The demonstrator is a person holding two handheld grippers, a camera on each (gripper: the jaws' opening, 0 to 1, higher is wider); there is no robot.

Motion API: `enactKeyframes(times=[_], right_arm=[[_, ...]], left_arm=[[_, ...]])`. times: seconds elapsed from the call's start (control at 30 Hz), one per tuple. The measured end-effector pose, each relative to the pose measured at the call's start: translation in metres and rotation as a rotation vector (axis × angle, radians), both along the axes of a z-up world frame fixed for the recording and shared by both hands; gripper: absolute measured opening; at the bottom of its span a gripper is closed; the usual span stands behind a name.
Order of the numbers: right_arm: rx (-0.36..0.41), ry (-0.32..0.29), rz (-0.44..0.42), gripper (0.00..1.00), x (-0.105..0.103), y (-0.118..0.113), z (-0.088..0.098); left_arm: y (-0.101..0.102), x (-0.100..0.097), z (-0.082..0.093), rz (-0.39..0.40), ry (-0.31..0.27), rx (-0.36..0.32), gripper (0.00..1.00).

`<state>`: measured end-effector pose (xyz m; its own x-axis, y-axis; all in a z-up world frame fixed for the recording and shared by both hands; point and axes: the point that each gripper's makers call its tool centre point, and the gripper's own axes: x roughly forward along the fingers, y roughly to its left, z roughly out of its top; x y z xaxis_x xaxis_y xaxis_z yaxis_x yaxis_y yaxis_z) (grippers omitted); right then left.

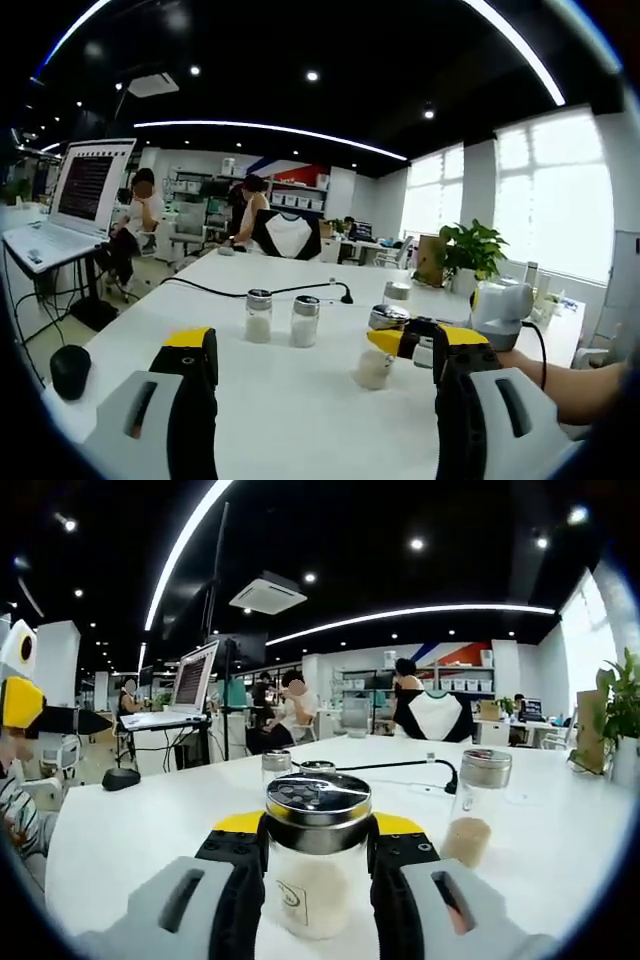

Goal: Rotate the seasoning bottle until the label or dispensing opening points toward the visible target arrow and the bottle remains upright within the marked orientation range

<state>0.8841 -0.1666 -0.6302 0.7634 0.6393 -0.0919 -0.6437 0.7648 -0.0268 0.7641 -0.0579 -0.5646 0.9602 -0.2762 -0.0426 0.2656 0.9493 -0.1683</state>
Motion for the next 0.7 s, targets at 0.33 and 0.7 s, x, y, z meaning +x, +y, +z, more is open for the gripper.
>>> enactKeyframes(times=[0.33,0.7], right_arm=[[-0.046,-0.006,-0.031,0.43,0.0,-0.004,0.004],[-0.006,0.009,-0.003,0.48,-0.019,-0.014,0.022]], left_arm=[[0.006,0.002,-0.002,0.001,0.002,0.0,0.94],[-0.002,0.002,-0.001,-0.03,-0.01,0.04,0.94]])
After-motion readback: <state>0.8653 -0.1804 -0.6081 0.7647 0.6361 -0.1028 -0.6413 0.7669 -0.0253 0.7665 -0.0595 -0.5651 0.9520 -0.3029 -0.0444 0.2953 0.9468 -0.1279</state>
